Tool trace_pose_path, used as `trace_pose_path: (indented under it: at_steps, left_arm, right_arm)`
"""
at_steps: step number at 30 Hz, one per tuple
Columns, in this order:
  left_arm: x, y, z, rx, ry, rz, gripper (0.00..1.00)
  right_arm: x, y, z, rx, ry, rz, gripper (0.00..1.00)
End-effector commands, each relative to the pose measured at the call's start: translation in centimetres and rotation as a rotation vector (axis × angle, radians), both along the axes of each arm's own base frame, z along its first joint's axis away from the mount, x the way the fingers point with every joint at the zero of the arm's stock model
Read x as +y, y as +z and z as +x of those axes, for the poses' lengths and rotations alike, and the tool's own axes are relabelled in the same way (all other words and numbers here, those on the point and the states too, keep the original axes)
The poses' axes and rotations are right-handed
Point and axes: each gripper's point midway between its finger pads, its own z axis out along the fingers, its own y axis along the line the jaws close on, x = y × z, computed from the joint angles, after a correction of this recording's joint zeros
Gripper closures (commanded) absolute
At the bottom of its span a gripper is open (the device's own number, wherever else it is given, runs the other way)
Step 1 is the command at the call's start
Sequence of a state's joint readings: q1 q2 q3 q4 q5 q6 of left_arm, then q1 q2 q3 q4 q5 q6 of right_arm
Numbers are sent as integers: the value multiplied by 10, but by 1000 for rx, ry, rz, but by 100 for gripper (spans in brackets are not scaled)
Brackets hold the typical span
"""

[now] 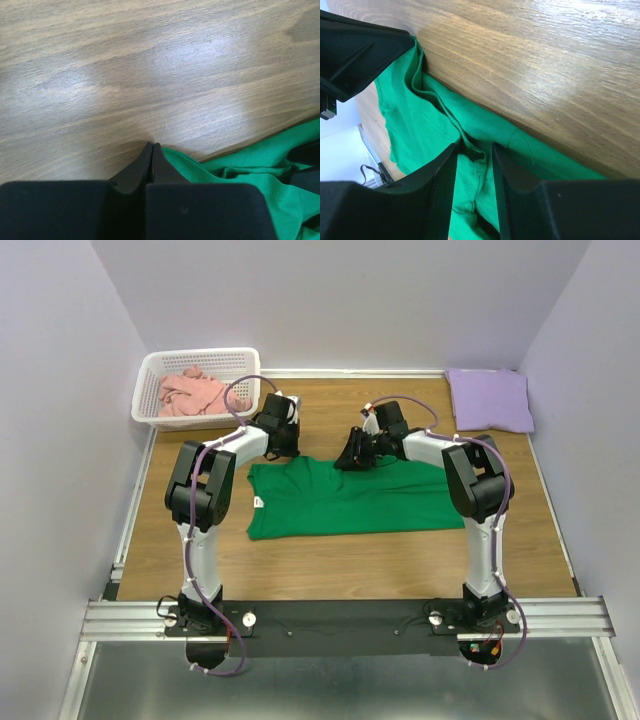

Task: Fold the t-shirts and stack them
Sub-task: Fold the tshirt

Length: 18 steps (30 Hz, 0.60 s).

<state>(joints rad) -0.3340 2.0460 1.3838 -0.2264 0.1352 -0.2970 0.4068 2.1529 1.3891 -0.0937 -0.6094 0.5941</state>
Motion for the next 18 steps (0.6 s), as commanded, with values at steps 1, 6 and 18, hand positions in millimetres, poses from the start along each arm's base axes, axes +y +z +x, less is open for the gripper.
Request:
trace_pose_path:
  at_steps: [1,6,18]
  left_arm:
    - [-1,-8,1,13,-12,-5,100]
    - [-1,-6,1,10,-11,-4,100]
    - [9,16,9,-35,18,-19,100]
  right_arm:
    - [4,12,-6,-24,25,19,58]
    - [4,8,-6,-16,26,17,66]
    - [0,17,-4,-71,31,-3,99]
